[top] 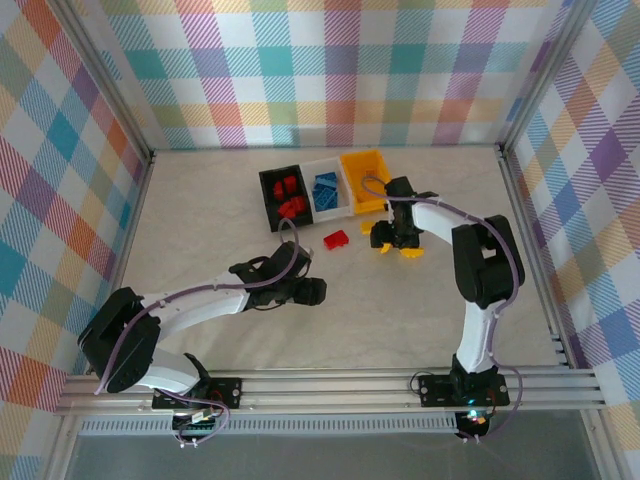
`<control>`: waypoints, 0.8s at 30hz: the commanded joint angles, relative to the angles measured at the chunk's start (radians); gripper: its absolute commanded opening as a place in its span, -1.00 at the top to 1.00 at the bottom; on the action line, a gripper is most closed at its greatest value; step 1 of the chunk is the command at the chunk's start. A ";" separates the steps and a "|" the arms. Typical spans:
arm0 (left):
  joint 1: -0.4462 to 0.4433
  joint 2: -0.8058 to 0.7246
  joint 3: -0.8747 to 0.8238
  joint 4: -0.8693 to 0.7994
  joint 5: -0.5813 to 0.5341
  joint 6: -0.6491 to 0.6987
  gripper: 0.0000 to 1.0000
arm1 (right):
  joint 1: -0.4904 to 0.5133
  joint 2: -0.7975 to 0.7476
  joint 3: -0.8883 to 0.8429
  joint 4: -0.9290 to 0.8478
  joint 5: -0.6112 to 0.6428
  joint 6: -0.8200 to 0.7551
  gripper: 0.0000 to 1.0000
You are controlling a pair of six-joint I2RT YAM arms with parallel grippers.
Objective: Sort the legos into containers by color
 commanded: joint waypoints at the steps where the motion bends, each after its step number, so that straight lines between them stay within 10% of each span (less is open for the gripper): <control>1: -0.016 -0.034 -0.012 -0.027 -0.021 0.002 -0.44 | 0.016 0.041 0.021 -0.005 -0.055 -0.006 -0.45; 24: -0.012 -0.033 -0.015 -0.021 -0.018 0.007 -0.44 | 0.038 -0.122 0.005 -0.025 -0.046 0.023 -0.22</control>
